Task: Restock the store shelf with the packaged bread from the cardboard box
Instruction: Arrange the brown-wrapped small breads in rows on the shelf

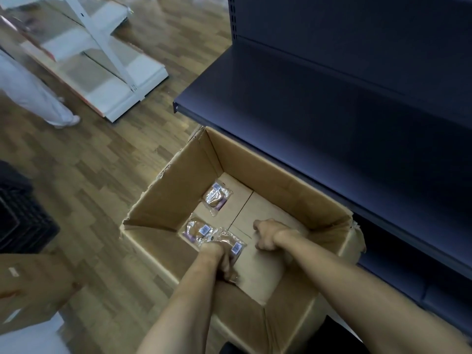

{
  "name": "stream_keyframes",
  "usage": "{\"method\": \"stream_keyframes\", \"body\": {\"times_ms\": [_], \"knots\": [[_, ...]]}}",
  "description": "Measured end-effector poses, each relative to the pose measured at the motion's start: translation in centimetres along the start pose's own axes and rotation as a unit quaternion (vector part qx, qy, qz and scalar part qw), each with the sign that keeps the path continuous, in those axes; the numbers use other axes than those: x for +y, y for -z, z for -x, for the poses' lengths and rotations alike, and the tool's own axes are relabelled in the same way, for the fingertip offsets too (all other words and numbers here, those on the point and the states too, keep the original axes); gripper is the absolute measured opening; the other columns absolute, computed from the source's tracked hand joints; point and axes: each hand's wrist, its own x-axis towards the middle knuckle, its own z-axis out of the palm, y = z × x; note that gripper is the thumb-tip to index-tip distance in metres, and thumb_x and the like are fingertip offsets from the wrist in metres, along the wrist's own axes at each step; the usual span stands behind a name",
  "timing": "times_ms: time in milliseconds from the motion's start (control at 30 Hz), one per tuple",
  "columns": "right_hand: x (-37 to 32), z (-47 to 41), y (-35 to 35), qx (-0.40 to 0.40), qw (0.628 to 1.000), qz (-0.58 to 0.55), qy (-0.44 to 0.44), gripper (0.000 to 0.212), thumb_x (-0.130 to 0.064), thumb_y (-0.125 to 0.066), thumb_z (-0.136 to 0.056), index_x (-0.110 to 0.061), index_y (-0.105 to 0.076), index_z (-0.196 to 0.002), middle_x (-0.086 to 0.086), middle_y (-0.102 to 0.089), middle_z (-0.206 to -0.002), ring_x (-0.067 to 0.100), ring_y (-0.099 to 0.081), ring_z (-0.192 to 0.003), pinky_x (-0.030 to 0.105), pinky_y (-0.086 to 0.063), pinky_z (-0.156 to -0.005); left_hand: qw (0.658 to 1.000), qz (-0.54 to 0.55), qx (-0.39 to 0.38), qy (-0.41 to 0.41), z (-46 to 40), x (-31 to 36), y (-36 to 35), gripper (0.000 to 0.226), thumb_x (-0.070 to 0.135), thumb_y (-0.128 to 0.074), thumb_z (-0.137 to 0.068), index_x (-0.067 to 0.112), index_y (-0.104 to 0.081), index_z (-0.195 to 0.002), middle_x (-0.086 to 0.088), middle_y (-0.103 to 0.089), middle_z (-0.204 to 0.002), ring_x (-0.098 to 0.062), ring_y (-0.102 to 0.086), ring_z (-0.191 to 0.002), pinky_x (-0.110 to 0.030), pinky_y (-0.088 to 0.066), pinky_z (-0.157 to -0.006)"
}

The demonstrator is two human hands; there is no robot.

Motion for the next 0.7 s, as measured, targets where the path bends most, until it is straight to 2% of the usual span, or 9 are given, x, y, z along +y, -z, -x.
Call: {"method": "stream_keyframes", "body": {"times_ms": [67,133,200,267,433,500,567,633,700], "knots": [[0.0,0.0,-0.1,-0.006,1.000,0.005,0.004,0.052,-0.028,-0.064,-0.088,-0.018,-0.048,-0.136,0.010,-0.053,-0.136,0.029,-0.057,-0.118,0.033,-0.050,-0.093,1.000,0.006,-0.008,0.008,-0.3,0.1,-0.1,0.033,0.020,-0.078,-0.078,0.020,-0.065,-0.109,-0.001,-0.065,-0.113,-0.014,-0.055,-0.093,-0.022,-0.040,-0.076],[0.2,-0.1,-0.1,-0.009,1.000,0.009,0.006,0.051,-0.028,-0.064,-0.088,-0.017,-0.049,-0.136,0.010,-0.053,-0.136,0.029,-0.057,-0.119,0.032,-0.050,-0.091,1.000,0.017,-0.017,0.013,-0.5,0.1,0.1,0.034,0.018,-0.082,-0.076,0.020,-0.063,-0.105,-0.001,-0.065,-0.107,-0.017,-0.060,-0.094,-0.022,-0.045,-0.075],[0.4,-0.1,0.0,-0.008,1.000,0.010,0.007,0.050,-0.029,-0.065,-0.088,-0.017,-0.050,-0.135,0.010,-0.053,-0.136,0.029,-0.057,-0.118,0.032,-0.049,-0.090,0.999,0.016,-0.026,0.023,-0.2,0.4,0.3,0.055,0.024,-0.085,-0.073,0.022,-0.061,-0.122,0.001,-0.062,-0.128,-0.021,-0.060,-0.115,-0.027,-0.048,-0.088],[0.5,-0.1,-0.1,-0.010,1.000,0.010,0.007,0.049,-0.029,-0.065,-0.088,-0.018,-0.051,-0.133,0.009,-0.053,-0.135,0.028,-0.057,-0.117,0.033,-0.050,-0.090,0.998,0.010,-0.038,0.046,0.0,0.4,0.3,0.079,0.031,-0.084,-0.073,0.027,-0.046,-0.142,0.008,-0.047,-0.146,-0.021,-0.048,-0.133,-0.030,-0.044,-0.098],[0.5,-0.2,0.0,-0.012,1.000,0.014,0.011,0.048,-0.030,-0.065,-0.089,-0.018,-0.051,-0.133,0.009,-0.053,-0.136,0.028,-0.057,-0.118,0.033,-0.049,-0.091,0.998,-0.012,-0.044,0.053,1.2,0.4,0.8,0.077,0.034,-0.079,-0.078,0.032,-0.041,-0.145,0.008,-0.041,-0.152,-0.019,-0.041,-0.137,-0.029,-0.037,-0.091],[0.4,-0.1,0.1,-0.011,1.000,0.017,0.014,0.047,-0.030,-0.064,-0.089,-0.018,-0.052,-0.133,0.009,-0.053,-0.136,0.028,-0.057,-0.117,0.032,-0.049,-0.090,0.998,-0.032,-0.031,0.045,1.9,0.4,1.2,0.085,0.033,-0.079,-0.077,0.038,-0.035,-0.149,0.011,-0.034,-0.156,-0.020,-0.036,-0.141,-0.036,-0.037,-0.101],[0.4,0.0,0.3,-0.012,1.000,0.017,0.016,0.047,-0.030,-0.064,-0.089,-0.018,-0.052,-0.133,0.009,-0.053,-0.136,0.028,-0.057,-0.117,0.032,-0.049,-0.091,0.997,-0.079,-0.024,0.008,2.0,0.0,1.5,0.083,0.024,-0.080,-0.077,0.032,-0.040,-0.149,0.007,-0.036,-0.155,-0.025,-0.039,-0.140,-0.040,-0.044,-0.104],[0.4,0.1,0.9,-0.009,1.000,0.012,0.018,0.049,-0.032,-0.065,-0.089,-0.018,-0.052,-0.134,0.009,-0.054,-0.136,0.028,-0.057,-0.118,0.032,-0.049,-0.092,0.990,-0.134,0.034,-0.041,2.5,-0.3,2.0,0.064,0.012,-0.077,-0.081,0.011,-0.051,-0.139,-0.010,-0.048,-0.147,-0.030,-0.048,-0.131,-0.024,-0.052,-0.087],[0.3,0.4,1.8,-0.001,1.000,-0.007,0.018,0.055,-0.036,-0.067,-0.089,-0.018,-0.049,-0.138,0.009,-0.054,-0.138,0.028,-0.055,-0.121,0.032,-0.047,-0.094,0.982,-0.126,0.142,-0.022,3.8,-0.3,2.8,0.063,0.020,-0.080,-0.077,0.006,-0.052,-0.131,-0.014,-0.051,-0.133,-0.029,-0.049,-0.123,-0.031,-0.049,-0.091]]}}
